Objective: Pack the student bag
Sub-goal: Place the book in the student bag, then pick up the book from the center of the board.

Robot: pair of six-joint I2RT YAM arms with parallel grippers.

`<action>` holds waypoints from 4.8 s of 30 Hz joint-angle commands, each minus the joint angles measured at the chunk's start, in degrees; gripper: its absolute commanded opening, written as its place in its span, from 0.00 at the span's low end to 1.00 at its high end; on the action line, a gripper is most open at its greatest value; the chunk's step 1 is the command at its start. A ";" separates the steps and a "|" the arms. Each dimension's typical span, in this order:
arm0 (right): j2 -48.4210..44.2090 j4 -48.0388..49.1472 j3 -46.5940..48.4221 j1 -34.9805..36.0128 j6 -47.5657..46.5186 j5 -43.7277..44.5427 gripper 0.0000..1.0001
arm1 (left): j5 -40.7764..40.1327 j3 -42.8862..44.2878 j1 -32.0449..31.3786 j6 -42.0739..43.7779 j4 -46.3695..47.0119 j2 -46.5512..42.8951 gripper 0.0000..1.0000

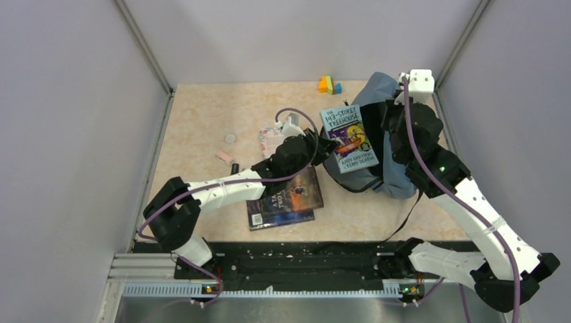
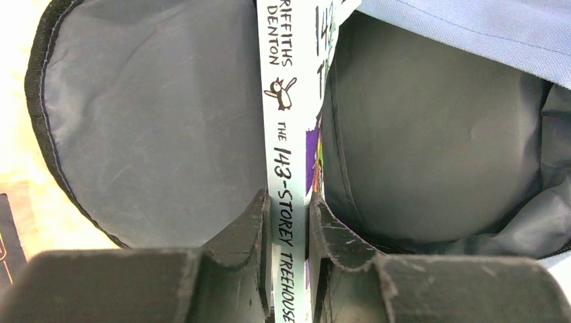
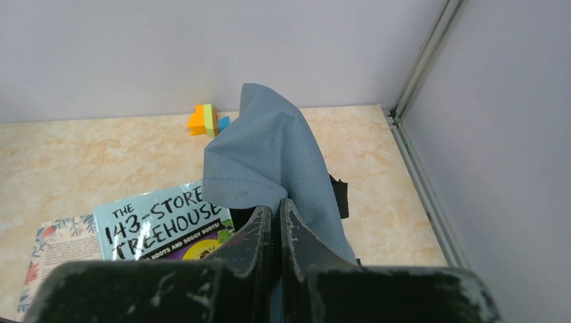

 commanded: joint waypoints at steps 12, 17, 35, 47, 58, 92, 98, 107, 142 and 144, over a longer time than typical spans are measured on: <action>1.47 2.58 3.37 -0.12 0.08 2.16 0.00 | -3.05 3.66 -4.55 1.73 0.17 -2.28 0.00; 1.09 2.33 3.10 -0.12 1.05 1.01 0.00 | -2.07 9.25 -4.55 2.12 2.53 1.75 0.00; 1.86 3.17 2.11 -0.12 -0.28 2.22 0.00 | -9.49 14.29 -4.46 -0.14 -3.37 8.72 0.00; 1.90 3.37 1.78 -0.12 -0.22 2.58 0.00 | -3.50 28.12 -4.39 5.22 -5.38 17.78 0.06; 1.26 3.78 1.43 -0.12 -0.36 2.97 0.00 | 7.55 23.11 -4.07 13.21 9.24 16.41 0.81; 0.03 5.02 -0.21 -0.12 -1.58 0.80 0.00 | 2.64 -22.45 17.40 22.65 -32.11 -31.47 0.94; -0.68 4.33 0.04 -0.12 -1.30 0.09 0.00 | 12.98 -29.50 27.16 23.55 -23.35 -33.11 0.95; -1.97 3.72 0.47 -0.12 -1.39 -0.80 0.00 | 27.33 -35.32 33.02 23.49 -8.73 -26.49 0.95; -0.19 2.27 2.25 -0.12 -1.43 -1.85 0.00 | 36.26 -36.01 37.81 22.40 -0.54 -17.65 0.00; -0.16 2.19 2.41 -0.12 -1.44 -1.70 0.00 | 35.76 -36.43 37.81 22.14 -1.73 -21.83 0.00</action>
